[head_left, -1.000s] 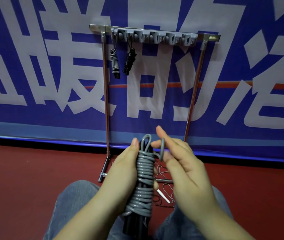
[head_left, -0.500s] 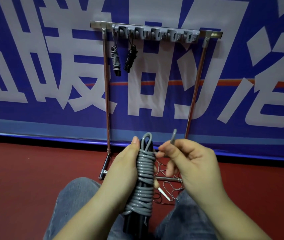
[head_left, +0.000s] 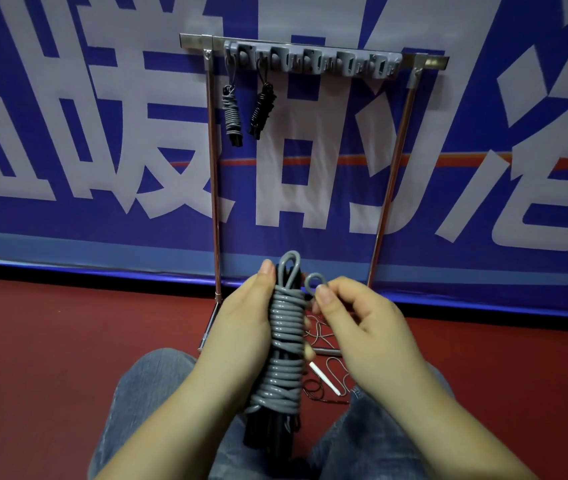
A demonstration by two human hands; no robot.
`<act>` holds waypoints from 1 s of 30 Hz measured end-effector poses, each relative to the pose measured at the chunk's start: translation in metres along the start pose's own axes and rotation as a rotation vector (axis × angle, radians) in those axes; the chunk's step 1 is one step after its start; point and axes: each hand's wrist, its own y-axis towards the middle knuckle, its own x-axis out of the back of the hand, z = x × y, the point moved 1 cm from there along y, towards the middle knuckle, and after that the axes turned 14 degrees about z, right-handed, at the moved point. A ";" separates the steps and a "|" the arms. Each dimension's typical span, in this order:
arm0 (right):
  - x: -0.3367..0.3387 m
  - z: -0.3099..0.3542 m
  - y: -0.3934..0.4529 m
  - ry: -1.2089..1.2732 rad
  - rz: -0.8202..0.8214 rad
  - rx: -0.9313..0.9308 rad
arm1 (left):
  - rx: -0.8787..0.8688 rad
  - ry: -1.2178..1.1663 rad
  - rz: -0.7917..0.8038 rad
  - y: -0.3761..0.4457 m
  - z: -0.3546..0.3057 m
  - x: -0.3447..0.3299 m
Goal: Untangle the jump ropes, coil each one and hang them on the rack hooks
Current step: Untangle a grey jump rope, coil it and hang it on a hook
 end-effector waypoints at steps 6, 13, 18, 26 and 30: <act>0.004 -0.001 0.002 -0.144 -0.064 0.049 | -0.060 0.135 0.062 -0.003 0.002 0.000; 0.007 0.011 0.001 -0.440 0.027 0.053 | -0.073 0.250 0.114 -0.005 0.001 0.002; 0.003 0.012 -0.001 -0.193 -0.119 0.113 | -0.083 0.227 0.112 -0.006 -0.005 0.001; -0.001 0.011 -0.012 0.191 -0.139 0.187 | -0.055 0.114 0.144 -0.008 -0.009 0.001; 0.005 0.010 -0.010 0.165 -0.139 0.229 | -0.047 0.118 0.184 -0.009 -0.009 -0.001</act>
